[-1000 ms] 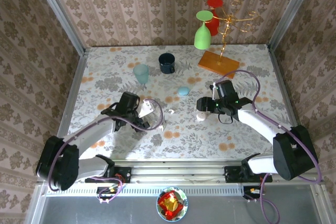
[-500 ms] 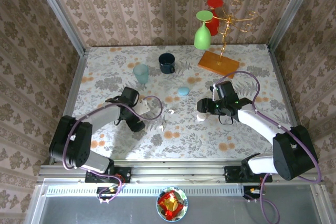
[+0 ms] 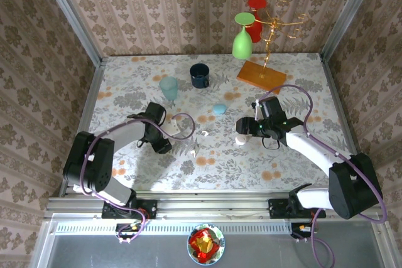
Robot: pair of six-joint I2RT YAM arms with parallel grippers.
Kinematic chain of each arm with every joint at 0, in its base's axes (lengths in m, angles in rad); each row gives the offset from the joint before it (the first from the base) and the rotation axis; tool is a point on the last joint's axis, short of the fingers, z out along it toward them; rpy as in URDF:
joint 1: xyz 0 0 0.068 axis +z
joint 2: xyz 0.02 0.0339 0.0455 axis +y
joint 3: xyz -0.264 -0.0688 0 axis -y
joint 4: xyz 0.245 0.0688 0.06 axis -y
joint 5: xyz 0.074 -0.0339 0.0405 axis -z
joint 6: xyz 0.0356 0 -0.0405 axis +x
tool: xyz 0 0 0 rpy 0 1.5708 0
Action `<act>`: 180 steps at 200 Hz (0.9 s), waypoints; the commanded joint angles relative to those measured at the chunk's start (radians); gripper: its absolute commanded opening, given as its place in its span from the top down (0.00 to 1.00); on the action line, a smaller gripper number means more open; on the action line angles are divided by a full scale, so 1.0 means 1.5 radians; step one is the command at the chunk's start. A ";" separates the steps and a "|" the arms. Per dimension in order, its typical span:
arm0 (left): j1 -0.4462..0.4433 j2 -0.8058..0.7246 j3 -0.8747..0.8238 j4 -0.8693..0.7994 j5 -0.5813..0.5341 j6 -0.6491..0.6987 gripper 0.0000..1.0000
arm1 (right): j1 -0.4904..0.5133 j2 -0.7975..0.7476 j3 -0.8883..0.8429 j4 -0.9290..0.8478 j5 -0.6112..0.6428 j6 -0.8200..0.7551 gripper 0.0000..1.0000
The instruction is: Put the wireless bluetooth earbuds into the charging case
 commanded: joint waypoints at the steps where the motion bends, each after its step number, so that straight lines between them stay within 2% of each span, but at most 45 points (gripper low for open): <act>1: 0.006 0.025 0.001 0.018 -0.015 0.009 0.77 | -0.001 -0.020 -0.007 -0.017 -0.003 -0.011 0.32; 62: 0.006 -0.027 -0.024 0.071 -0.005 0.007 0.75 | -0.002 -0.043 0.000 -0.021 -0.027 -0.027 0.32; 109: -0.010 -0.099 -0.069 0.154 0.025 0.035 0.73 | -0.001 -0.041 0.008 0.037 -0.106 -0.003 0.32; 123: -0.010 -0.095 -0.062 0.142 0.010 0.023 0.66 | 0.000 -0.034 0.010 0.046 -0.110 0.000 0.32; 131: -0.008 -0.090 -0.057 0.139 0.009 0.018 0.58 | -0.001 -0.031 0.010 0.051 -0.114 0.001 0.32; 164: -0.003 -0.061 -0.035 0.120 0.021 0.028 0.58 | -0.001 -0.007 0.015 0.056 -0.115 -0.003 0.32; 173: -0.003 -0.055 -0.031 0.119 0.022 0.027 0.55 | -0.001 -0.002 0.016 0.060 -0.120 -0.001 0.32; 180: -0.003 -0.053 -0.028 0.116 0.026 0.025 0.48 | 0.000 0.002 0.018 0.064 -0.125 0.000 0.32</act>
